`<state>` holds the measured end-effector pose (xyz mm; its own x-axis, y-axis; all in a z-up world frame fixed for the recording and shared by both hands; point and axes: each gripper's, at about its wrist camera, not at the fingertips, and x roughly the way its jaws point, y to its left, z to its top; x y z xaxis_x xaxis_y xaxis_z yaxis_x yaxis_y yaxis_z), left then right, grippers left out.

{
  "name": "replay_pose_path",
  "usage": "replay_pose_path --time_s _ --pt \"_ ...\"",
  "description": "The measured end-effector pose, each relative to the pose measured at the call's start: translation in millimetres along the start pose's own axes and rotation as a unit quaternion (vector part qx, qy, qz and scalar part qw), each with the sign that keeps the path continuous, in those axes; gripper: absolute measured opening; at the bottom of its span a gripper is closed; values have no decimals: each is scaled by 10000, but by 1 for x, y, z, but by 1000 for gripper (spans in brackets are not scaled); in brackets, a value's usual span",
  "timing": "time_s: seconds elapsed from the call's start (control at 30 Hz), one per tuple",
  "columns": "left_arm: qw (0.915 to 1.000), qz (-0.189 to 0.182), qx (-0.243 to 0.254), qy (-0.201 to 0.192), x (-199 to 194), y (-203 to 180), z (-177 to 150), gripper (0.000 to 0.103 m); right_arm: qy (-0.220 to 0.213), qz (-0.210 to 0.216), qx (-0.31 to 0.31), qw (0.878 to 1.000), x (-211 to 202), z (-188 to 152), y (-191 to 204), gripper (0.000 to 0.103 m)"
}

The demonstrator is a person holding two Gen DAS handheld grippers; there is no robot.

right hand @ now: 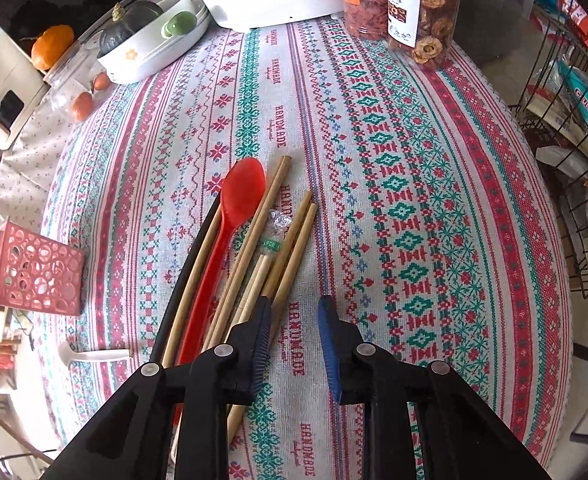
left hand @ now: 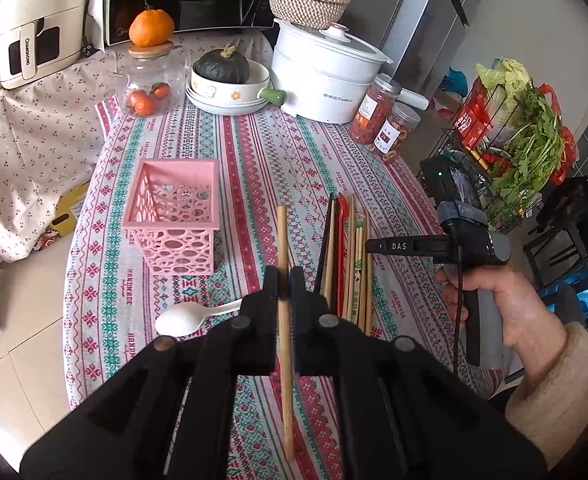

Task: Organize utensils
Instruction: 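Lift the wooden chopstick with the left tool while the right tool grasps another wooden chopstick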

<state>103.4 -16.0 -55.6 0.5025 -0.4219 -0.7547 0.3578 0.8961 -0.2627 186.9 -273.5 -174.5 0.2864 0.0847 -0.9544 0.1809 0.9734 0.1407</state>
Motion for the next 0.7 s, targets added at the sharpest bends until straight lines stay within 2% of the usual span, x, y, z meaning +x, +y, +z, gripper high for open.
replay_pose_path --time_s 0.1,0.17,0.33,0.43,0.57,0.7 --pt "10000 65 -36 -7 2 0 0 6 0 -642 -529 9965 6 -3 26 24" --pt "9999 91 -32 -29 1 -1 0 6 -26 -811 -652 9946 7 -5 35 20" --pt "9989 270 201 -333 -12 -7 -1 6 -108 -277 -320 9990 4 -5 18 7" --pt "9978 251 269 -551 -25 -5 -1 6 -240 166 -63 9996 -9 -9 5 6" --pt "9956 256 273 -862 -44 -2 -1 6 -910 595 -105 9940 -57 -23 6 6" --pt "9924 180 212 -1200 -64 0 1 6 -1627 936 -203 9820 -108 -39 10 6"
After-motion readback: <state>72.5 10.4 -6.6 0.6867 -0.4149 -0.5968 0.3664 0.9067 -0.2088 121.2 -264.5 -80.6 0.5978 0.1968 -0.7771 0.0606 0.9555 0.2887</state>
